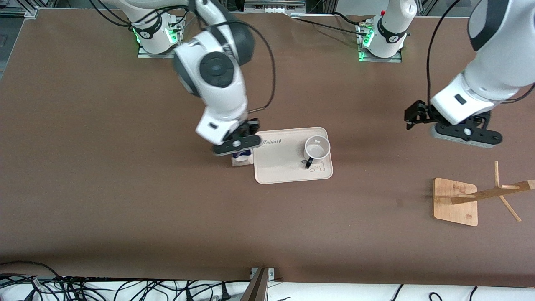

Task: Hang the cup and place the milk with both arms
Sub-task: 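Carry the carton off the tray while the left gripper reaches the mug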

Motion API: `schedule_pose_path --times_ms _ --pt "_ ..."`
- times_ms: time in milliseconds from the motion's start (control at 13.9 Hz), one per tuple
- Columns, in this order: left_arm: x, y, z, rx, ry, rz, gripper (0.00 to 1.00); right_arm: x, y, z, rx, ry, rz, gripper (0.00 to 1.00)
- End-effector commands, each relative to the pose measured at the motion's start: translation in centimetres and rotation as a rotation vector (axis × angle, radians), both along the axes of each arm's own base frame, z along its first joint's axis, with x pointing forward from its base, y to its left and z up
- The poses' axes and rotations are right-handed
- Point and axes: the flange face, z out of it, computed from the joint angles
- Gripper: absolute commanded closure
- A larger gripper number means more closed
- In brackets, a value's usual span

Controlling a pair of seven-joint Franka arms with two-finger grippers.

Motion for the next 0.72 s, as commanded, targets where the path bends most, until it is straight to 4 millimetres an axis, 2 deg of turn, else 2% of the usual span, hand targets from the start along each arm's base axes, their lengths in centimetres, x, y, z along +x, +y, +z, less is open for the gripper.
schedule_pose_path --times_ms 0,144,216,288,431,503,647 --pt "0.0 -3.3 -1.8 0.027 0.058 -0.059 0.00 2.9 -8.6 0.3 0.035 0.066 -0.016 0.60" --pt "-0.6 -6.3 -2.9 0.028 0.083 -0.160 0.00 4.0 -14.9 -0.7 0.011 0.090 -0.048 0.60" --pt "-0.7 -8.3 -4.5 0.028 0.110 -0.195 0.00 4.1 -18.0 -1.2 -0.002 0.102 -0.050 0.59" --pt "-0.8 -9.5 -5.5 0.027 0.123 -0.213 0.00 3.6 -20.7 -2.0 -0.015 0.114 -0.049 0.59" --pt "-0.3 -11.2 -8.8 0.021 0.166 -0.236 0.00 1.5 -26.1 -4.5 -0.022 0.088 -0.053 0.57" --pt "0.0 -12.8 -10.8 -0.019 0.169 -0.243 0.00 0.2 -27.8 -5.8 -0.019 0.074 -0.044 0.56" --pt "-0.1 -17.2 -15.0 -0.041 0.125 -0.290 0.00 -0.8 -30.9 -8.0 -0.024 0.075 -0.067 0.56"
